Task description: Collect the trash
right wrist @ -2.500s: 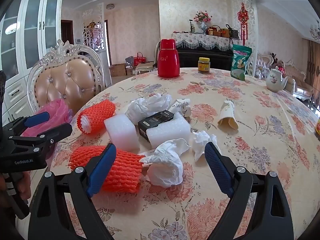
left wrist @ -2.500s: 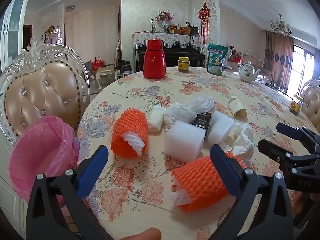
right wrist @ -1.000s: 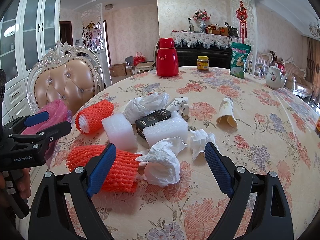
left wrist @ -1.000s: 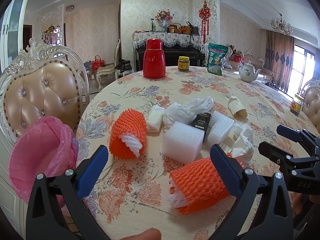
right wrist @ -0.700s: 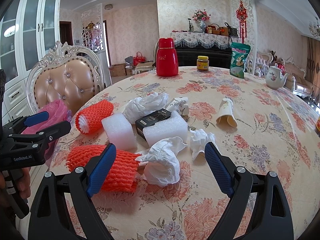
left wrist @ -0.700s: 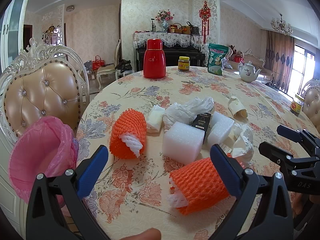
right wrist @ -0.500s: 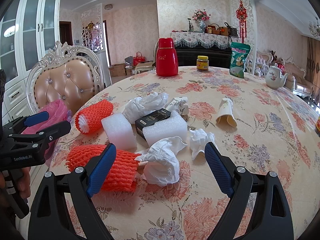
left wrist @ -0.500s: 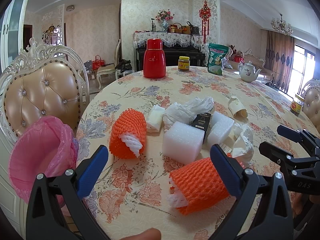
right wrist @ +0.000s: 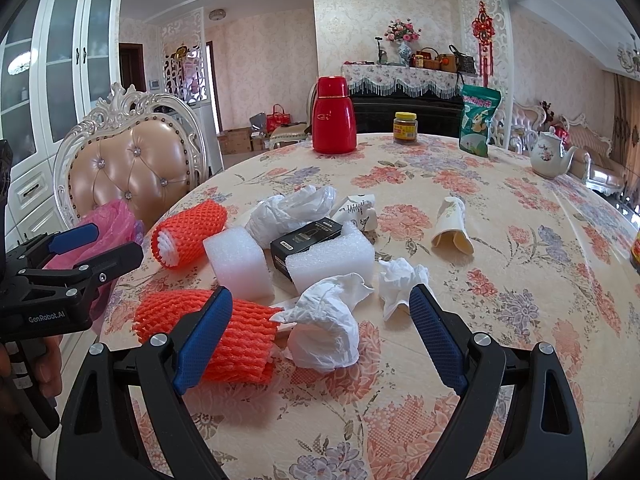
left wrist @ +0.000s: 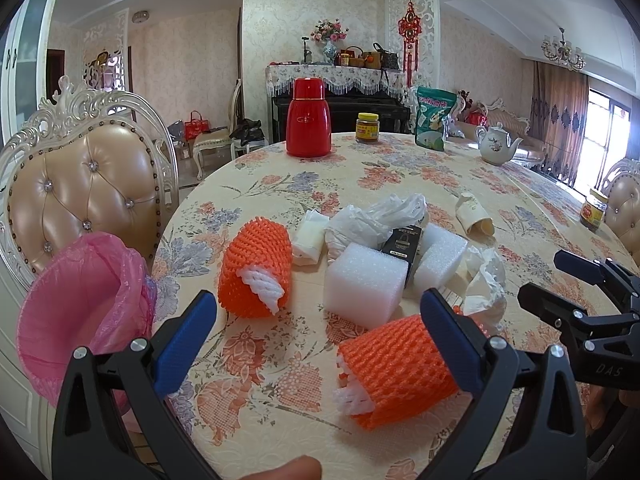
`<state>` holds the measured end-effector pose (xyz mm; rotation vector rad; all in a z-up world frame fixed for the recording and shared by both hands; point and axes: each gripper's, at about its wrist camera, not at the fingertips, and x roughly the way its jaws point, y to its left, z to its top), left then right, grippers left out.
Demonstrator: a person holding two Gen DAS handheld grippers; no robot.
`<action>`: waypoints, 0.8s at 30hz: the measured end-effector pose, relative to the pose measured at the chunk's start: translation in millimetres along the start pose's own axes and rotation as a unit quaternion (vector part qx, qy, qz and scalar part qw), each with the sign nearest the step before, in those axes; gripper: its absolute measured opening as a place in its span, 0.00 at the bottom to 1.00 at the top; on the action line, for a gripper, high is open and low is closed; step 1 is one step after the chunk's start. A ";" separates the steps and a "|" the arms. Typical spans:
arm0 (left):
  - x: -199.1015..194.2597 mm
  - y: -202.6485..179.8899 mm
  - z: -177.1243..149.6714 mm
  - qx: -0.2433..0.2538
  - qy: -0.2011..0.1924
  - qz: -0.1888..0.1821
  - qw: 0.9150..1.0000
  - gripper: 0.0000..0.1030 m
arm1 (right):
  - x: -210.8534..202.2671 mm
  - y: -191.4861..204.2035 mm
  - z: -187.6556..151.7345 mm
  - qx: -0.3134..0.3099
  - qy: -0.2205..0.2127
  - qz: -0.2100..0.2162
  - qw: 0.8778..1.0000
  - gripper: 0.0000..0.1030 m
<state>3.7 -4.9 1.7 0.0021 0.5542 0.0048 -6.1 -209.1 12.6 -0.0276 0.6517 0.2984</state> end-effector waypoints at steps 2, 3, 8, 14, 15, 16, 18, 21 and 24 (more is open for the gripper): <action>-0.1 -0.1 0.1 -0.001 0.000 0.000 1.000 0.96 | 0.0 0.2 0.2 0.001 0.000 0.000 1.000 0.82; -0.4 -0.4 0.2 0.000 -0.001 0.000 1.000 0.96 | 0.1 -0.1 -0.1 0.001 0.000 0.000 1.000 0.82; -0.7 -0.7 0.3 -0.001 -0.001 0.000 1.000 0.96 | 0.2 0.3 0.2 0.001 0.000 0.000 1.000 0.82; -0.8 -0.6 0.4 -0.001 -0.001 0.000 1.000 0.96 | -1.0 -0.8 -0.5 0.001 0.000 0.000 1.000 0.82; -0.8 -0.6 0.3 0.000 -0.001 0.000 1.000 0.96 | -0.7 -0.5 -0.3 0.001 0.000 0.000 1.000 0.82; -0.7 -0.7 0.3 0.000 -0.001 0.000 1.000 0.96 | -0.8 -0.7 -0.5 0.001 0.000 0.000 1.000 0.82; -0.8 -0.8 0.3 -0.001 -0.001 0.000 1.000 0.96 | -1.1 -0.8 -0.9 0.001 0.000 0.000 1.000 0.82; -1.0 -1.0 0.3 0.000 0.000 0.000 1.000 0.96 | -0.7 -1.3 -0.9 0.002 0.001 -0.001 1.000 0.82; -1.5 -2.1 0.1 0.000 0.000 -0.002 1.000 0.96 | -2.7 -4.8 -2.6 0.004 0.002 -0.003 1.000 0.82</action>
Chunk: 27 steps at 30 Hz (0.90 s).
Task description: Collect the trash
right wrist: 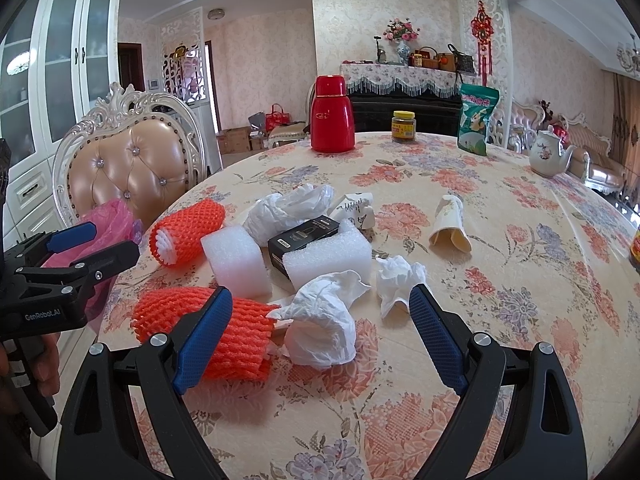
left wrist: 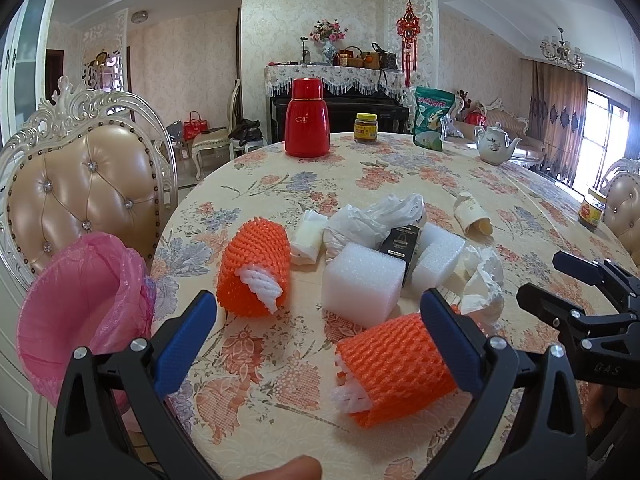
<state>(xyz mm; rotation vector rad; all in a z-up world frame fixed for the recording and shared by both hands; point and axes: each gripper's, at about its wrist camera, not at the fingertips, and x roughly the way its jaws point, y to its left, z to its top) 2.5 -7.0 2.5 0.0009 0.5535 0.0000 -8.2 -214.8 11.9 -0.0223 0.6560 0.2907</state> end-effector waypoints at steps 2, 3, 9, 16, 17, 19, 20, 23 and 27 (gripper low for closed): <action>0.1 -1.7 -0.7 0.001 0.002 -0.005 1.000 0.96 | -0.4 -2.4 -0.6 0.001 0.001 -0.002 1.000 0.82; 0.4 -3.0 -0.9 0.002 0.003 -0.008 1.000 0.96 | -0.8 -3.8 -1.0 0.002 0.001 -0.003 1.000 0.82; 6.3 -12.7 -7.5 0.014 0.023 -0.043 0.999 0.96 | -0.1 -12.7 -3.3 0.010 0.006 -0.013 1.000 0.82; 27.4 -27.7 -22.4 0.027 0.077 -0.095 0.992 0.96 | 0.3 -26.7 -6.4 0.022 0.009 -0.026 0.999 0.82; 31.1 -29.6 -24.7 0.028 0.086 -0.098 0.991 0.96 | 0.8 -28.2 -6.7 0.023 0.010 -0.027 0.999 0.82; 38.8 -35.2 -28.7 0.032 0.100 -0.104 0.989 0.95 | 1.2 -29.6 -7.1 0.024 0.011 -0.027 0.999 0.82; 41.3 -37.0 -30.1 0.033 0.104 -0.106 0.988 0.95 | 1.4 -30.0 -7.2 0.024 0.011 -0.027 0.999 0.82; 49.8 -40.2 -34.2 0.033 0.119 -0.111 0.986 0.91 | 3.1 -30.7 -7.4 0.025 0.014 -0.026 0.999 0.82; 56.8 -40.9 -39.0 0.032 0.143 -0.118 0.982 0.71 | 6.4 -29.7 -7.7 0.025 0.021 -0.024 0.999 0.82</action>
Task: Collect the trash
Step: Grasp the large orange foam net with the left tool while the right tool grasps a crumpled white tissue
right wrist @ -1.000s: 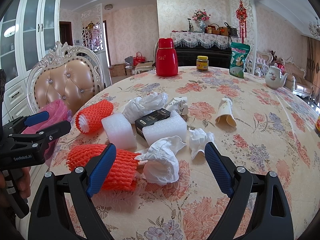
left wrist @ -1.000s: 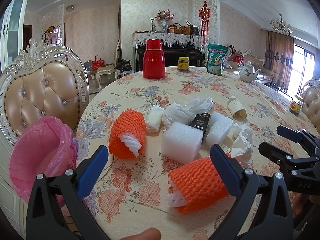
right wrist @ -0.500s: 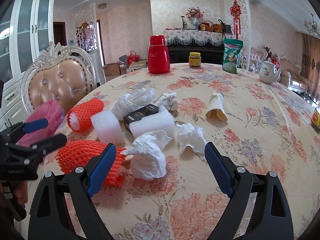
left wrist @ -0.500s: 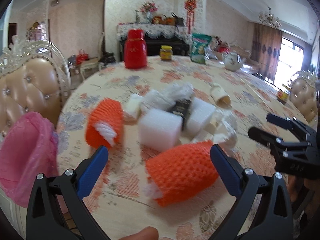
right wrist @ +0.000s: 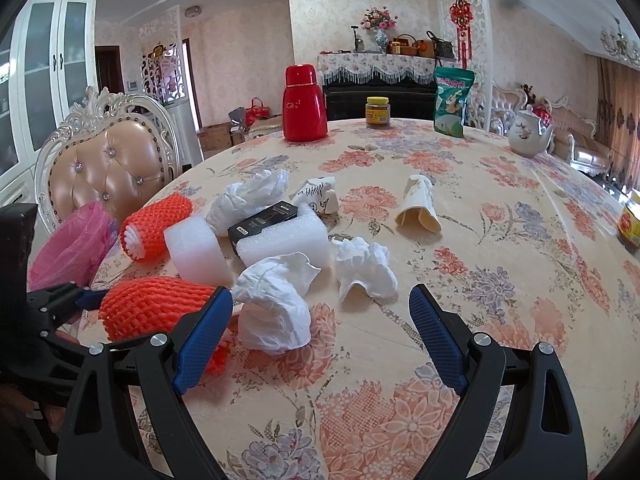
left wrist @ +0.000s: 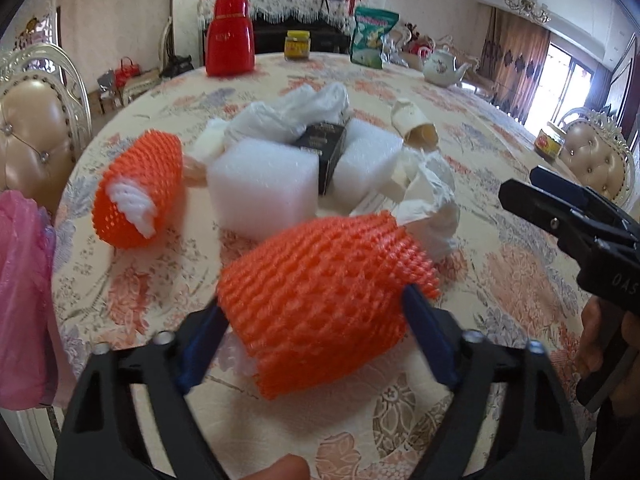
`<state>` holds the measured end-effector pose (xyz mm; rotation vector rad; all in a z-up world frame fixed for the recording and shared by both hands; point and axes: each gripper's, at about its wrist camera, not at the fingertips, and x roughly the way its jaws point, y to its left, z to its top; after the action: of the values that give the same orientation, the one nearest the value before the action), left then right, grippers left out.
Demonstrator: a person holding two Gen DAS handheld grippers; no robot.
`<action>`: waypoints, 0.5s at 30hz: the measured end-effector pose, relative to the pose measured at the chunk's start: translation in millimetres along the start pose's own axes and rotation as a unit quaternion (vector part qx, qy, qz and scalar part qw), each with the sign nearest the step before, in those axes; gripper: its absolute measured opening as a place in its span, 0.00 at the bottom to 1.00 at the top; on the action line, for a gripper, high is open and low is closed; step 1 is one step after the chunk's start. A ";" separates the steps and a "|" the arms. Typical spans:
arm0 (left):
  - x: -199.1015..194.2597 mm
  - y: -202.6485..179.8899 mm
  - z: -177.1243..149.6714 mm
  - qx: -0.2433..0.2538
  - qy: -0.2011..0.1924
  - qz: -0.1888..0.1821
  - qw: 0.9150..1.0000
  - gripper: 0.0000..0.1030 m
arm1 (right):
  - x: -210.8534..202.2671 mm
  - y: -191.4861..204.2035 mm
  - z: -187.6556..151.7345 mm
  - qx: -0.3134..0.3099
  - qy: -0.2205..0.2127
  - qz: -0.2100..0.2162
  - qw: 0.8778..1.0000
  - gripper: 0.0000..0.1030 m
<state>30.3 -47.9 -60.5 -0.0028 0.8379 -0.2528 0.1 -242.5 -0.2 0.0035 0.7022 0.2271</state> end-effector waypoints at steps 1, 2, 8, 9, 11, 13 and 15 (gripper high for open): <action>2.0 0.3 -0.1 -0.002 0.005 -0.004 1.000 0.69 | 0.5 0.6 -0.2 -0.001 0.001 0.001 1.000 0.82; 3.3 0.6 -0.6 -0.002 0.008 -0.007 1.000 0.64 | 0.9 1.0 -0.5 -0.001 0.002 0.002 1.000 0.82; -2.9 0.4 0.8 0.002 0.007 -0.020 1.000 0.43 | 11.9 5.4 -1.0 -0.001 0.022 0.006 1.000 0.82; -5.5 0.5 1.3 0.002 0.004 -0.022 1.000 0.42 | 14.5 6.4 -0.9 -0.001 0.026 0.008 1.000 0.82; -10.7 1.3 2.1 0.003 0.000 -0.024 1.000 0.39 | 18.4 9.2 -1.2 -0.003 0.032 0.010 0.999 0.82; -16.2 3.3 2.6 0.002 -0.005 -0.024 1.000 0.36 | 22.9 12.9 -1.0 -0.005 0.039 0.013 0.999 0.82; -20.9 5.8 3.0 0.000 -0.009 -0.024 1.000 0.32 | 26.7 17.7 -0.7 -0.009 0.045 0.013 0.999 0.82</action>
<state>20.4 -37.9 -43.8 -0.0246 0.8210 -0.2984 15.8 -219.7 -16.4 -0.0148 0.7904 0.2598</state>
